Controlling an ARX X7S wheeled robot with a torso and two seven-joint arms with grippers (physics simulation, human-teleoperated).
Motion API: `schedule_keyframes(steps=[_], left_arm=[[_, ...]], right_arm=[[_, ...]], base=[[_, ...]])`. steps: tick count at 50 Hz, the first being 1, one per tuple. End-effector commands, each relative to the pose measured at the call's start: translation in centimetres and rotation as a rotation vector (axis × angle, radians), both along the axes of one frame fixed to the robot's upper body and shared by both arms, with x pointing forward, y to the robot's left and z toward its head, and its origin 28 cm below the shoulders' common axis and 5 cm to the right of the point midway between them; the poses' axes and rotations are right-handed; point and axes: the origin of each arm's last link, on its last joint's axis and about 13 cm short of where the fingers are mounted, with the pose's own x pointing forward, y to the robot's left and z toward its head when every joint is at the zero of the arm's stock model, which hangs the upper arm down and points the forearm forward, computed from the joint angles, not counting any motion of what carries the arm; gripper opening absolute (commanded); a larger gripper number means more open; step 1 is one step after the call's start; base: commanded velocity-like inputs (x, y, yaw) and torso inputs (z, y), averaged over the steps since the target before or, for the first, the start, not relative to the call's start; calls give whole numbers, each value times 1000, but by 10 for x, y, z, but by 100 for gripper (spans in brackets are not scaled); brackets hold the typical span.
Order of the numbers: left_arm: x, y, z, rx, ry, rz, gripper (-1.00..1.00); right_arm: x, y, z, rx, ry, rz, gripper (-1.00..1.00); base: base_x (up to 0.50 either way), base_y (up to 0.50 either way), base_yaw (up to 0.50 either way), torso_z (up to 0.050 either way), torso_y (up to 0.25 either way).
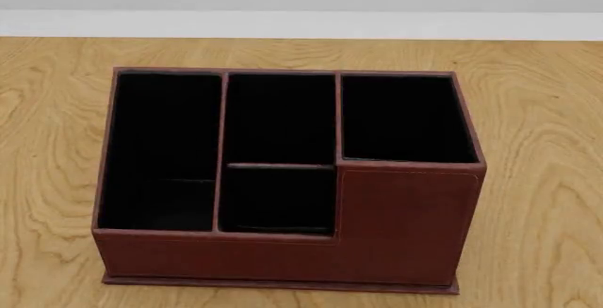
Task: Pick up the white mug and place it to the right of the caddy.
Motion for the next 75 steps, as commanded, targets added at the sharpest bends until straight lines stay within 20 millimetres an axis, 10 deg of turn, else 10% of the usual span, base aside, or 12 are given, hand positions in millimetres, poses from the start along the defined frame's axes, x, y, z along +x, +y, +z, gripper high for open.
schedule_keyframes(steps=[1, 30, 75], left_arm=[[2, 2, -5, -16, -3, -8, 100], [5, 2, -7, -22, 0, -3, 100], [-3, 3, -5, -2, 23, 33, 100]], right_arm=[[5, -47, 4, -9, 89, -237, -100], [57, -76, -55, -305, 718, -123, -100], [86, -75, -177, -24, 797, -34, -100]], base=[[0, 0, 0, 0, 0], [0, 0, 0, 0, 0], [0, 0, 0, 0, 0]])
